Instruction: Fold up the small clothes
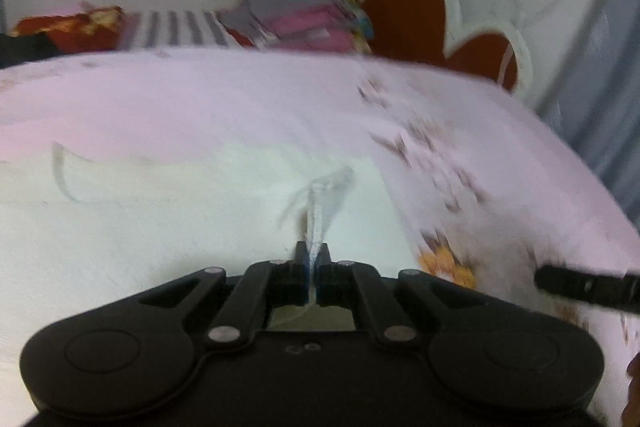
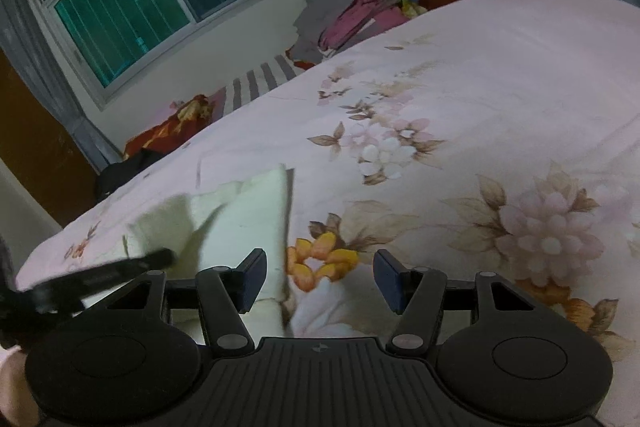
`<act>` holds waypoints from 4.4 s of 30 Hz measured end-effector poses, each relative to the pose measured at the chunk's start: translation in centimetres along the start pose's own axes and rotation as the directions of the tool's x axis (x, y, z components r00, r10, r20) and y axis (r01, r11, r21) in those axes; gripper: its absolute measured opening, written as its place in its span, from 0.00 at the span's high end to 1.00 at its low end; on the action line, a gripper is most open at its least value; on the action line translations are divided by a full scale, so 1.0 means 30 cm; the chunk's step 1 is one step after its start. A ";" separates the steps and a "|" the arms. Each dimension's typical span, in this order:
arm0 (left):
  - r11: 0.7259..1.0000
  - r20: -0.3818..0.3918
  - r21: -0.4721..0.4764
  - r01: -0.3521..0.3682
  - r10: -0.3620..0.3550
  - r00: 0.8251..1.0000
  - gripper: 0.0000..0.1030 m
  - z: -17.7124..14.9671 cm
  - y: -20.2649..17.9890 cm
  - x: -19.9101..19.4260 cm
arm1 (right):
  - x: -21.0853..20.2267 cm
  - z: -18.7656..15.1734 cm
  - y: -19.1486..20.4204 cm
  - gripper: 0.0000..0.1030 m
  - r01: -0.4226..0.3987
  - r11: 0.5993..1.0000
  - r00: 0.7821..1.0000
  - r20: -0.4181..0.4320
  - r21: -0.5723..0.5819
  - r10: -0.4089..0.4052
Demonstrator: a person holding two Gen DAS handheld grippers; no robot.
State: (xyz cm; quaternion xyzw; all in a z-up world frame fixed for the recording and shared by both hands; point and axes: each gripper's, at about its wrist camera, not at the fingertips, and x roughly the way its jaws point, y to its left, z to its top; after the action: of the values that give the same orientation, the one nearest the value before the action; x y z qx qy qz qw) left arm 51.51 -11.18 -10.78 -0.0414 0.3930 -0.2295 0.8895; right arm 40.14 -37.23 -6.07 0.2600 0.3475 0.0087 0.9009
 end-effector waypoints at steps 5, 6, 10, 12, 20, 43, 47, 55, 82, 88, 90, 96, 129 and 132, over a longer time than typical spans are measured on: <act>0.997 0.002 0.026 0.073 -0.073 0.997 0.42 -0.008 -0.021 0.018 | -0.018 0.007 -0.008 0.42 -0.015 1.000 1.000 0.007 0.013 0.015; 0.997 0.015 0.026 0.067 -0.067 0.998 0.40 -0.012 -0.017 0.000 | -0.013 0.010 -0.001 0.42 -0.022 1.000 1.000 0.005 0.011 0.022; 0.999 0.102 -0.031 -0.015 0.018 0.995 0.39 -0.050 0.091 -0.173 | 0.021 0.017 0.055 0.42 -0.081 0.997 0.997 -0.009 -0.004 0.080; 0.991 0.128 -0.101 -0.091 0.104 0.986 0.42 -0.096 0.201 -0.279 | 0.061 0.015 0.088 0.42 -0.111 0.994 0.993 -0.028 0.002 0.111; 0.891 0.054 -0.271 -0.363 0.391 0.919 0.52 -0.255 0.595 -0.520 | 0.262 -0.014 0.198 0.42 -0.131 0.990 0.984 -0.126 -0.056 0.124; 0.921 0.011 -0.222 -0.319 0.330 0.944 0.69 -0.225 0.712 -0.445 | 0.259 -0.094 0.245 0.96 0.004 0.981 0.996 -0.089 -0.192 -0.022; 0.925 0.010 -0.213 -0.314 0.323 0.946 0.69 -0.222 0.719 -0.441 | 0.237 -0.091 0.246 0.96 0.011 0.984 0.997 -0.072 -0.179 -0.024; 0.933 -0.002 -0.195 -0.303 0.308 0.951 0.69 -0.215 0.725 -0.438 | 0.269 -0.112 0.260 0.96 0.042 0.976 0.992 -0.106 -0.214 -0.066; 0.961 0.003 -0.126 -0.244 0.247 0.969 0.47 0.105 0.771 -0.113 | 0.480 0.029 0.343 0.87 0.076 0.918 0.989 -0.091 -0.390 -0.120; 0.964 0.108 -0.155 -0.217 0.235 0.966 0.45 0.114 0.817 -0.212 | 0.456 0.068 0.285 0.87 0.155 0.926 0.985 -0.020 -0.343 -0.172; 0.972 0.101 -0.131 -0.194 0.208 0.973 0.43 0.138 0.792 -0.188 | 0.429 0.064 0.331 0.85 0.110 0.951 0.993 0.001 -0.290 -0.114; 0.947 0.049 -0.179 -0.268 0.281 0.958 0.29 0.116 0.746 -0.109 | 0.503 -0.066 0.588 0.85 -0.071 0.918 0.994 -0.101 -0.391 0.034; 0.945 0.065 -0.076 -0.319 0.323 0.944 0.34 -0.130 0.574 -0.279 | 0.355 -0.156 0.452 0.52 -0.023 0.911 0.995 -0.096 -0.413 -0.018; 0.944 0.057 -0.072 -0.321 0.325 0.944 0.33 -0.150 0.607 -0.313 | 0.300 -0.111 0.291 0.59 0.100 0.935 0.991 -0.047 -0.339 -0.123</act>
State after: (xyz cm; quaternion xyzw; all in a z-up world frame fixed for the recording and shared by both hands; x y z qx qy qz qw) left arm 49.62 9.67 -12.09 -0.0117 0.3709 -0.0666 0.9262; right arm 46.32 -26.37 -9.59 0.0820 0.3855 0.0257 0.9187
